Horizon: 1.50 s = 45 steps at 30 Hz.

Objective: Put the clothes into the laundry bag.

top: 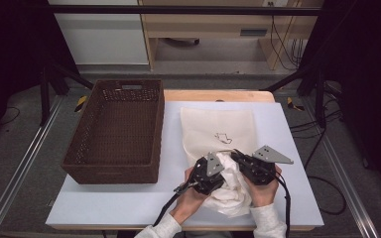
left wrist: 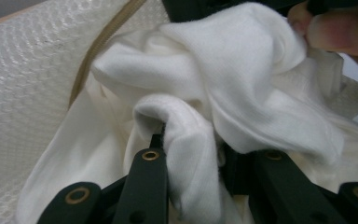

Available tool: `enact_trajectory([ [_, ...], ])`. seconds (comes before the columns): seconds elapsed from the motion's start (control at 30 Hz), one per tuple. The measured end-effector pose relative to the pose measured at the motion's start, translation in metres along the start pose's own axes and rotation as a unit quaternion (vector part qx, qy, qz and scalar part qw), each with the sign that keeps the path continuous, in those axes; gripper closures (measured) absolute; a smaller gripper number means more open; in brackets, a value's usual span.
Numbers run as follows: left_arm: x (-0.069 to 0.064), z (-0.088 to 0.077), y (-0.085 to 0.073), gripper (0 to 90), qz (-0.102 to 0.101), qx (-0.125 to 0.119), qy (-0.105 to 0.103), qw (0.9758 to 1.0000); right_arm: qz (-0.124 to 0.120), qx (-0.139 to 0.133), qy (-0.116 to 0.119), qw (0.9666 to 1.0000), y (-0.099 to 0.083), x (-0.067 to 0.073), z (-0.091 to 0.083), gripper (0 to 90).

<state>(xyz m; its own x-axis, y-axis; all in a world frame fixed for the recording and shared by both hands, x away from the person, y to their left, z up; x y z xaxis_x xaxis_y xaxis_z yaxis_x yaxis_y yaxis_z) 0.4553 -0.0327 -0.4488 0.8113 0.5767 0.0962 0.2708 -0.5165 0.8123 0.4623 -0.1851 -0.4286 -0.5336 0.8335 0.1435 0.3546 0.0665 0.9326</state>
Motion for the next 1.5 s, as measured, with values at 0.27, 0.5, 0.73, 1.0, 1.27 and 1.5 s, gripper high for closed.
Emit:
enact_trajectory([
  [0.27,0.024,0.028,-0.002,68.6,-0.029,0.028,0.000,0.9992,-0.011,-0.016,0.005,0.9998,0.009,0.006,-0.010,85.8],
  [0.5,0.018,0.002,-0.011,34.3,-0.014,-0.012,0.024,0.9995,-0.011,-0.001,0.005,0.9999,0.002,0.004,-0.001,85.8],
  [0.73,0.024,-0.027,-0.031,21.2,-0.046,-0.022,0.017,0.9985,-0.015,0.003,-0.003,0.9999,0.001,0.002,-0.001,85.8],
  [1.0,0.023,-0.009,-0.044,66.6,-0.074,-0.012,-0.015,0.9970,-0.012,0.008,0.000,0.9999,-0.002,0.002,0.003,85.9],
  [1.27,0.012,-0.030,-0.018,84.0,-0.055,-0.095,-0.021,0.9937,0.002,0.004,0.011,0.9999,0.001,0.001,0.002,86.3],
  [1.5,0.014,0.000,0.002,83.6,-0.024,-0.052,0.007,0.9983,0.000,-0.005,0.019,0.9998,0.005,0.004,-0.003,86.3],
])
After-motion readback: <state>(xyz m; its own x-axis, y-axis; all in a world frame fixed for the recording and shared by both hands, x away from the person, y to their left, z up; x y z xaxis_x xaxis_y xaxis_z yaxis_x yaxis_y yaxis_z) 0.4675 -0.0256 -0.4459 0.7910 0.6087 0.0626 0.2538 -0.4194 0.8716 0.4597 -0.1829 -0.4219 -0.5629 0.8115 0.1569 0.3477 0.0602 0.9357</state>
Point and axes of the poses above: each handheld gripper's, and its own axes: z roughly forward along the jaws, y roughly out of its top, x roughly to its left, the point moved 3 cm from there along z, roughly forward along the jaws, and after that the axes turned 4 degrees about z, right-handed, at the moved point
